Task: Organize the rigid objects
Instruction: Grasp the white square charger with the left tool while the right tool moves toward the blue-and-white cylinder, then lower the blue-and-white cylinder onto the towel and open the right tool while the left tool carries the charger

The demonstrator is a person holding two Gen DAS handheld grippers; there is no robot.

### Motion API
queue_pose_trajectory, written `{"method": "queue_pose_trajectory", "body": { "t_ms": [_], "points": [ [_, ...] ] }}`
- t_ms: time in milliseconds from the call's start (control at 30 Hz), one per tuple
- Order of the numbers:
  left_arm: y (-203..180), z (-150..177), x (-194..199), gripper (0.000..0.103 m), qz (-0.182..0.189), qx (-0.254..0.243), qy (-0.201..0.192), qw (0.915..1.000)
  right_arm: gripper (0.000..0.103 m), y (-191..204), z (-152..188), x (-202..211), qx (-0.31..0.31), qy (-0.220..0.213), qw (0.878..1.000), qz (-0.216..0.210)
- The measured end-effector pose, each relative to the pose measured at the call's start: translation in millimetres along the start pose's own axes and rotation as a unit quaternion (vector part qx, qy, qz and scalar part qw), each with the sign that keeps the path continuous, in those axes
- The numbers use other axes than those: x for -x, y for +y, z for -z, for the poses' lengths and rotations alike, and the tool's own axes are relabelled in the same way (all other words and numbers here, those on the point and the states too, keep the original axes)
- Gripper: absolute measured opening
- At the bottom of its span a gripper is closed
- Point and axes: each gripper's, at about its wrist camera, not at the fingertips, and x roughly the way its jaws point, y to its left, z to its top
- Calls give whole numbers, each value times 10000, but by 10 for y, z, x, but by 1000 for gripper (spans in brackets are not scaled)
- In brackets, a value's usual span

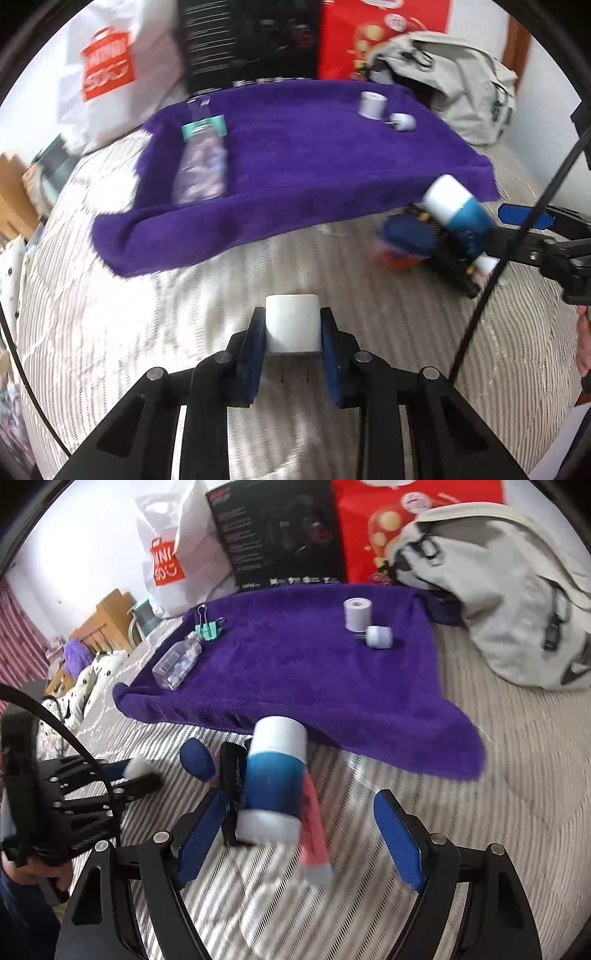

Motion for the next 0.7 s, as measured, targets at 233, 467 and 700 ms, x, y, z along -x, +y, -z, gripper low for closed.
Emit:
{"method": "queue_pose_trajectory", "body": {
  "t_ms": [233, 467, 700],
  "points": [
    [125, 60, 0, 27, 119, 146, -57, 9998, 57, 76, -50, -193, 155, 37, 9997, 184],
    [127, 58, -6, 27, 170, 134, -95, 9997, 37, 38, -11, -163, 291, 130, 9992, 260],
    [132, 75, 7, 27, 143, 126, -109, 9998, 36, -230, 201, 61, 106, 247, 9973, 685]
  ]
}}
